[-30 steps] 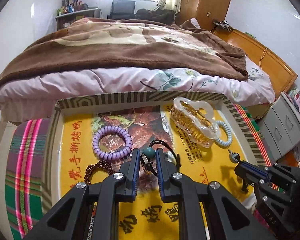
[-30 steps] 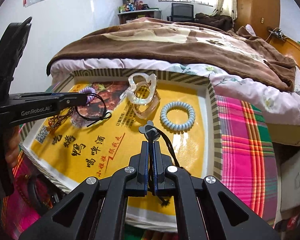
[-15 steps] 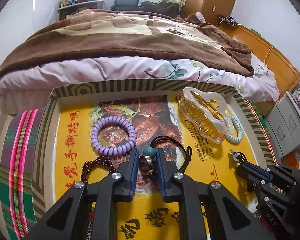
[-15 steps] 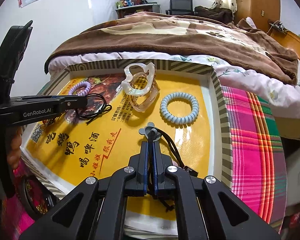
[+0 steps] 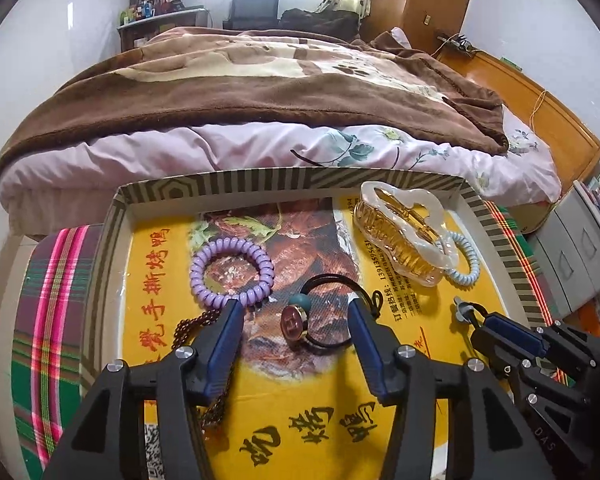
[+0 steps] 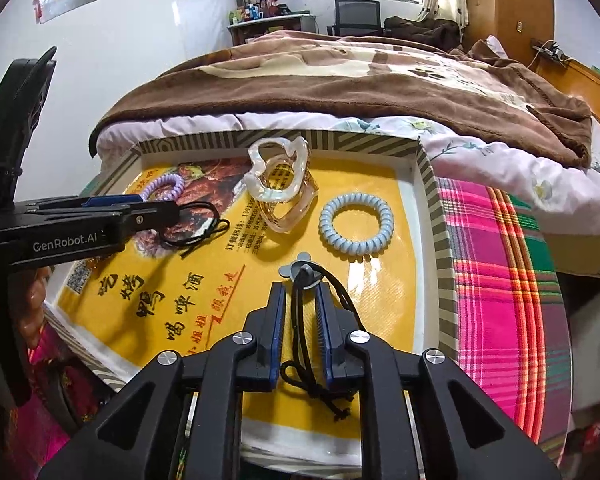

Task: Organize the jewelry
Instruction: 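Open both tools to drop the necklace and bracelet into the box, then withdraw both open tools from the box back over the cloth, then grasp the black band with the right tool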

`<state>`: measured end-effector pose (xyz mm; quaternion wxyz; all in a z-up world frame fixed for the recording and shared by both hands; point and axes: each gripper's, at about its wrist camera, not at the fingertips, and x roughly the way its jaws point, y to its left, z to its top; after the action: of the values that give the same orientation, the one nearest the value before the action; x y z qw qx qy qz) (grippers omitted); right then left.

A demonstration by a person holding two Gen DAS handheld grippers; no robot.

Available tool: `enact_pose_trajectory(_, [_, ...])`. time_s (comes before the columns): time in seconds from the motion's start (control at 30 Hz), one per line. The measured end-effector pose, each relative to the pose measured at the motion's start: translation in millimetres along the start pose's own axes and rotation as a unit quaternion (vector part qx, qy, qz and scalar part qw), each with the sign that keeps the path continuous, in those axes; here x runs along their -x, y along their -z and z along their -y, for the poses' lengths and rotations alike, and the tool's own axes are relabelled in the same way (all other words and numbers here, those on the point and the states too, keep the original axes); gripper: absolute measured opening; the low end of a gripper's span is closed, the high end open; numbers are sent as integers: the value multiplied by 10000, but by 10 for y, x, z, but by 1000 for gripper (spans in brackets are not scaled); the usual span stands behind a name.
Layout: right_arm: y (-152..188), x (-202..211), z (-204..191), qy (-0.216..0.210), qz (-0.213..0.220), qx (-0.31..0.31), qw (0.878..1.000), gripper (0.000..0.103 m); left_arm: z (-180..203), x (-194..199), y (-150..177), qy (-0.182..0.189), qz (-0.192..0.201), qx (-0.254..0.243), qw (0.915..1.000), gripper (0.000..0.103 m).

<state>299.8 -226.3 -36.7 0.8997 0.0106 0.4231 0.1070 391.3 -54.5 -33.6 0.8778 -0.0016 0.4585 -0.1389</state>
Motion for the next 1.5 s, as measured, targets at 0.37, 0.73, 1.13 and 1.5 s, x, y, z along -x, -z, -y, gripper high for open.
enact_pose_trajectory(0.37, [63,319,-87,-70,226,-82,9997,37,-37,507,193,0,263,118,9996,63])
enact_pose_trajectory(0.73, [238,720,-210,-333,460,-146,9983,37,41,1188,600,-205,645,62,9977,70])
enact_pose_trajectory(1.13, [503,842,-538,-824,310,225,9959,38,-236,1601,1157,-463,776,461,9948,79])
enact_pose_trajectory(1.5, [590,703,-873,-1116,37,530,9923,38,-540,1717,1617,-447,702,879,9926,79])
